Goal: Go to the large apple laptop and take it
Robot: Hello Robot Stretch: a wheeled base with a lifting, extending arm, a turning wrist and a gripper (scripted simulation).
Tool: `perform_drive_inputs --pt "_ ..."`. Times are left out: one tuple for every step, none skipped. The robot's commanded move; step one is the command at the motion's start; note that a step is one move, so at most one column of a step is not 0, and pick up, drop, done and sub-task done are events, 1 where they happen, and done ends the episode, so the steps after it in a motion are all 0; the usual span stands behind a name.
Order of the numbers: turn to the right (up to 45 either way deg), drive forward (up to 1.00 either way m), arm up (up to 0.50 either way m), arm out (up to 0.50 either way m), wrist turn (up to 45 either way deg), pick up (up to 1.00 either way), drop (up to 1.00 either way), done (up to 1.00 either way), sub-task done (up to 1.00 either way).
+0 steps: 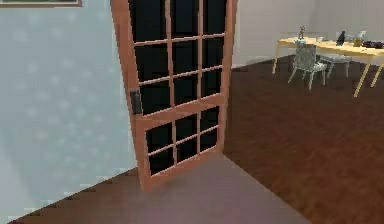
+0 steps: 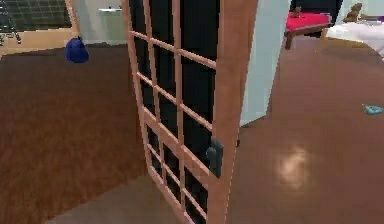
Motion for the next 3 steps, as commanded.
perform_drive_inputs --pt "39.0 0.0 0.0 0.0 0.0 0.0 0.0 0.0 0.0" --pt "0.0 0.75 0.0 0.0 0.0 0.0 0.0 0.0 0.0" --pt "12.0 0.0 0.0 0.0 0.0 0.0 0.0 0.0 0.0"
